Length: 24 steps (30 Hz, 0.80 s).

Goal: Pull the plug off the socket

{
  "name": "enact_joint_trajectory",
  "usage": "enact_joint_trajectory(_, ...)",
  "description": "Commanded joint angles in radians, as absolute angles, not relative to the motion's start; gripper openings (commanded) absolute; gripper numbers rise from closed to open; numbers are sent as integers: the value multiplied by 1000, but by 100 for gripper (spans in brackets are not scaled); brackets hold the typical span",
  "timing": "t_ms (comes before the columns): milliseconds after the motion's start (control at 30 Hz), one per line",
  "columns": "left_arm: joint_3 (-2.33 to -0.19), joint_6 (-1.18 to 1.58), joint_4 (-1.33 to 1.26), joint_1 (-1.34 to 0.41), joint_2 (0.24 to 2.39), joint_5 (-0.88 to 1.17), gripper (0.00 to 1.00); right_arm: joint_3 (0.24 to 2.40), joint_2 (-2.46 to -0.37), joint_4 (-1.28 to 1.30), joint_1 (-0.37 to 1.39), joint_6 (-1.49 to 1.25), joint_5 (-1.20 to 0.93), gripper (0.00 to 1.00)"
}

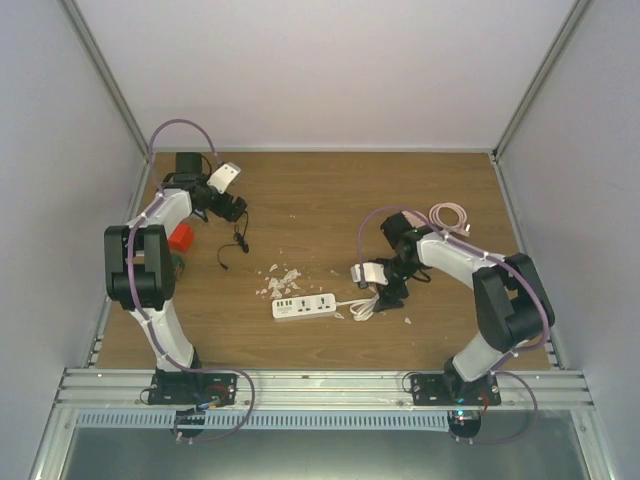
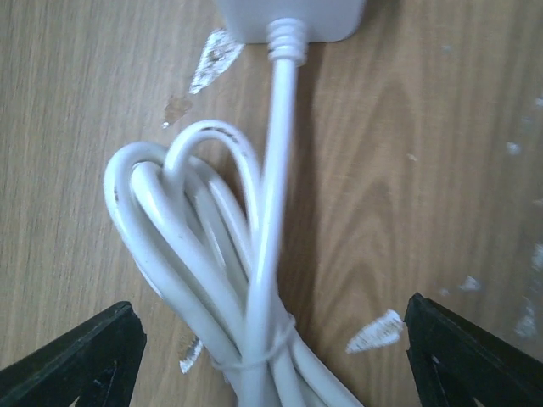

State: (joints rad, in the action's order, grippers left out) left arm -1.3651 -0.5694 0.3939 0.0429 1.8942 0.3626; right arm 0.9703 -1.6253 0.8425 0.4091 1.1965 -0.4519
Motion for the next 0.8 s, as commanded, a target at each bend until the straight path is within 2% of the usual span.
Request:
enact_joint_trajectory(0, -1334, -585, 378, 46, 1808, 396, 99, 939, -1659, 786, 448, 1174, -400, 82)
enact_joint_trajectory(267, -1291, -541, 388, 38, 1719, 487, 99, 930, -1648, 724, 448, 1158, -368, 45)
enact_joint_trajectory(400, -1260, -529, 373, 15, 1679, 495, 99, 918, -1636, 741, 431, 1171, -349, 32)
enact_joint_trajectory(533, -1243, -532, 368, 8, 1675, 485, 99, 888, -1598, 738, 388, 1202, -333, 26)
enact_joint_trajectory(767, -1201, -534, 339, -34, 1670, 466, 99, 826, -1535, 757, 252, 1312, -307, 24)
